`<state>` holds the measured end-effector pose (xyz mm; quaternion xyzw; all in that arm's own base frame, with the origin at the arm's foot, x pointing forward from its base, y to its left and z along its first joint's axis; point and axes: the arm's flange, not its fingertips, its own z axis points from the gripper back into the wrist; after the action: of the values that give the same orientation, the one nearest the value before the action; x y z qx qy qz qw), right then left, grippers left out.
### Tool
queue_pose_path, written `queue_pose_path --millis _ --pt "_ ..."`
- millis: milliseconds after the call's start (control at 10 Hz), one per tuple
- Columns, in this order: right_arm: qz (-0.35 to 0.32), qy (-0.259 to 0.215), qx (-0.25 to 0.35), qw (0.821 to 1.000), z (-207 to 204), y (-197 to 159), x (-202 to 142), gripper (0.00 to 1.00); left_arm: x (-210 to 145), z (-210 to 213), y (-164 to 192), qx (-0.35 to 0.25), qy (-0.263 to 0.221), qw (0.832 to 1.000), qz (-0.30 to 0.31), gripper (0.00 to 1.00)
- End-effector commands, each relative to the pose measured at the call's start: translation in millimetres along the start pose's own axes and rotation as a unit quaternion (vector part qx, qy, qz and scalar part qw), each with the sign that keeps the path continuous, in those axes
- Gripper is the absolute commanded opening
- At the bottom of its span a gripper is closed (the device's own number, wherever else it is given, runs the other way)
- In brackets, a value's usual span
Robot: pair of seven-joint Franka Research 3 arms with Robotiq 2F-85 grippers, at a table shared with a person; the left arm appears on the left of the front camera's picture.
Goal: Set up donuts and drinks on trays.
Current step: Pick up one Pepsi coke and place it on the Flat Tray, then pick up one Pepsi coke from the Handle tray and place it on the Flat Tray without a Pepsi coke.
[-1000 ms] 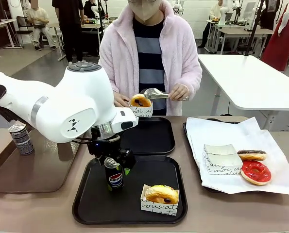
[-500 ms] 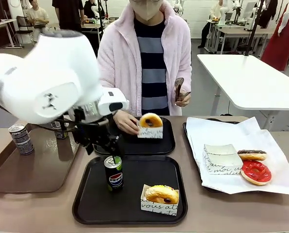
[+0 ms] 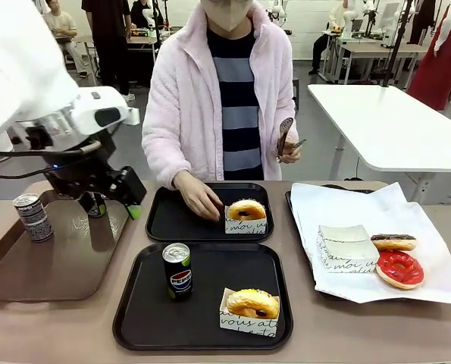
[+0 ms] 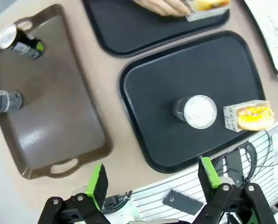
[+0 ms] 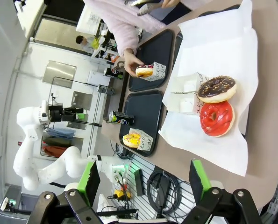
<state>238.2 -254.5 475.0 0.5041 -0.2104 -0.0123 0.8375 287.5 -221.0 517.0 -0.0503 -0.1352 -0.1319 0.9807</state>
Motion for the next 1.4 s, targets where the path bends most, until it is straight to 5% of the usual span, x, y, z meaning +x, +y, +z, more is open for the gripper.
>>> queue_pose_path --millis 0,700,800,1000,1200,1300 --pt "0.008 -0.008 0.012 1.0 0.9 -0.5 1.6 1.0 5.4 -12.6 23.6 0.004 0.005 0.999 0.04 1.0" --pt "0.008 -0.008 0.012 1.0 0.9 -0.5 1.6 1.0 8.5 -11.9 33.7 0.012 0.009 0.999 0.045 1.0" --pt "0.008 -0.008 0.012 1.0 0.9 -0.5 1.6 1.0 42.1 -17.5 45.4 0.026 -0.011 0.998 0.053 1.0" --pt "0.008 -0.008 0.012 1.0 0.9 -0.5 1.6 1.0 63.0 -16.6 118.3 0.039 -0.092 0.982 0.161 1.0" --pt "0.008 -0.008 0.012 1.0 0.9 -0.5 1.6 1.0 113.8 -13.3 189.9 0.04 -0.074 0.968 0.236 1.0" --pt "0.008 -0.008 0.012 1.0 0.9 -0.5 1.6 1.0 105.2 -8.4 215.0 0.057 -0.08 0.96 0.261 1.0"
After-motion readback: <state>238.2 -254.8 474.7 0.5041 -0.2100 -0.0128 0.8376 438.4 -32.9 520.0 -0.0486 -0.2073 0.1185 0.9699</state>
